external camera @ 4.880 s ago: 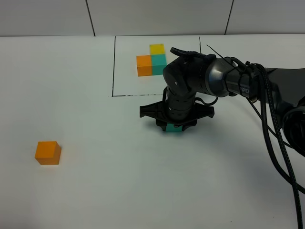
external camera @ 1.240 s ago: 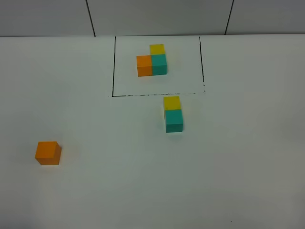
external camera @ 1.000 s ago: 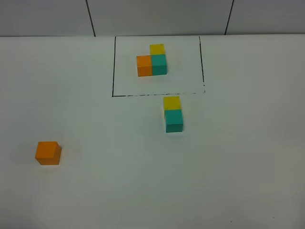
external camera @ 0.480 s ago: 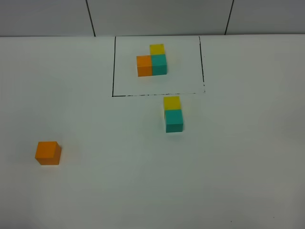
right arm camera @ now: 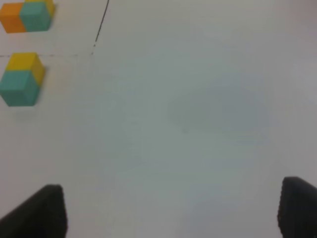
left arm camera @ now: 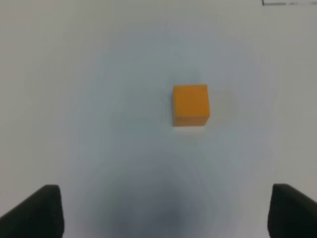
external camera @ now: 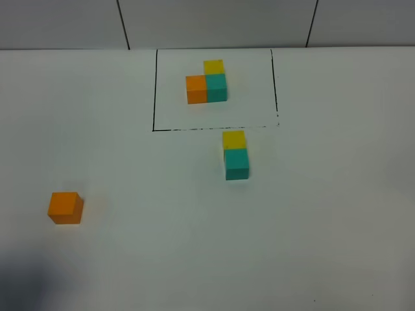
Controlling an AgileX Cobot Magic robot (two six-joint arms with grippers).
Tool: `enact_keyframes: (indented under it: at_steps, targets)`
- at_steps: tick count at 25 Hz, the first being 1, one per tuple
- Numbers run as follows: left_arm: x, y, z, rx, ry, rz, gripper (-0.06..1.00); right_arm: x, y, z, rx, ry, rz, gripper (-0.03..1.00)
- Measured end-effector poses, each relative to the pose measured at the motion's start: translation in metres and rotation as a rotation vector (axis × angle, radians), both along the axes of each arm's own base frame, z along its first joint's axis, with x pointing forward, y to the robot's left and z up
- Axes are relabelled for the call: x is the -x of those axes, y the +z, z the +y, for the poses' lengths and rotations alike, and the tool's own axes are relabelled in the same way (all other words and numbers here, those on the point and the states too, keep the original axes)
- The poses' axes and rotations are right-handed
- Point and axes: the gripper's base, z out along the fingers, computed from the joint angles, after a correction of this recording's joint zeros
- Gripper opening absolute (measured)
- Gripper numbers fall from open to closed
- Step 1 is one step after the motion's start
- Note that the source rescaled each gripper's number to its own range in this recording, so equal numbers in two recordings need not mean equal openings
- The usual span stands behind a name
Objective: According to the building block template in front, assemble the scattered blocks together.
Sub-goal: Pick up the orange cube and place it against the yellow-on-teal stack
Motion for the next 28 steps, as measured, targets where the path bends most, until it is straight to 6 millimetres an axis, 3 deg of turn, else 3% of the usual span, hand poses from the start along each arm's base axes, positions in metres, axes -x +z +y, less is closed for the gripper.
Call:
enact_keyframes:
  at_steps: [5, 7, 11, 18, 23, 28]
  targets:
    - [-0.071, -0.009, -0.003, 0.044, 0.004, 0.207, 1.0, 0.0, 0.0, 0.0, 0.0, 0.0, 0.0, 0.73]
    - [-0.099, -0.023, -0.005, 0.082, 0.012, 0.293, 1.0, 0.0, 0.0, 0.0, 0.0, 0.0, 0.0, 0.73]
    - [-0.132, -0.052, -0.007, 0.106, 0.028, 0.411, 1.0, 0.0, 0.0, 0.0, 0.0, 0.0, 0.0, 0.73]
    - [-0.159, -0.093, -0.018, 0.091, 0.013, 0.52, 1.0, 0.0, 0.0, 0.0, 0.0, 0.0, 0.0, 0.73]
    - [-0.171, -0.109, -0.033, 0.056, 0.015, 0.542, 0.99, 0.0, 0.0, 0.0, 0.0, 0.0, 0.0, 0.73]
    - [-0.18, -0.122, -0.032, -0.008, 0.053, 0.577, 0.99, 0.0, 0.0, 0.0, 0.0, 0.0, 0.0, 0.73]
